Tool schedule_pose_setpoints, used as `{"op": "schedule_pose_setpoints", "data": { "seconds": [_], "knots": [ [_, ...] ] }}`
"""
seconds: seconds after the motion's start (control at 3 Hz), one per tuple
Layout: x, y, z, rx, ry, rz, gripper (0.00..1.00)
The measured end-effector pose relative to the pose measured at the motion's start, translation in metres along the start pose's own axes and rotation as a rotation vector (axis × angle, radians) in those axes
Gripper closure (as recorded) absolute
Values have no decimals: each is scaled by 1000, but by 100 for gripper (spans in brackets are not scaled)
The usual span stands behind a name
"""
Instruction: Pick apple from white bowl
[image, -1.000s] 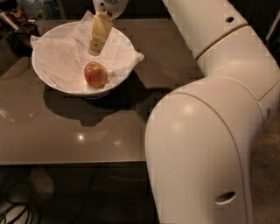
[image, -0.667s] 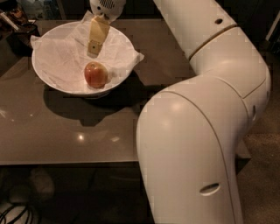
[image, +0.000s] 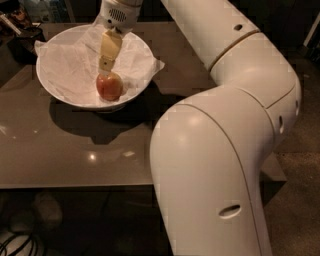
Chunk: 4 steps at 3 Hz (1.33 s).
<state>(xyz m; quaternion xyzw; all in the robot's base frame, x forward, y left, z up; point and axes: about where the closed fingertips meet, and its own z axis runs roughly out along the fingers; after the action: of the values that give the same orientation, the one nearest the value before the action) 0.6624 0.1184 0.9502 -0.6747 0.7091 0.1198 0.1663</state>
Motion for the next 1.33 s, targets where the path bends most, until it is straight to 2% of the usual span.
{"op": "schedule_pose_setpoints", "data": {
  "seconds": [0.67, 1.33],
  "knots": [
    [10, 6, 27, -54, 14, 32, 24],
    [21, 4, 36, -68, 22, 36, 26]
  ]
}}
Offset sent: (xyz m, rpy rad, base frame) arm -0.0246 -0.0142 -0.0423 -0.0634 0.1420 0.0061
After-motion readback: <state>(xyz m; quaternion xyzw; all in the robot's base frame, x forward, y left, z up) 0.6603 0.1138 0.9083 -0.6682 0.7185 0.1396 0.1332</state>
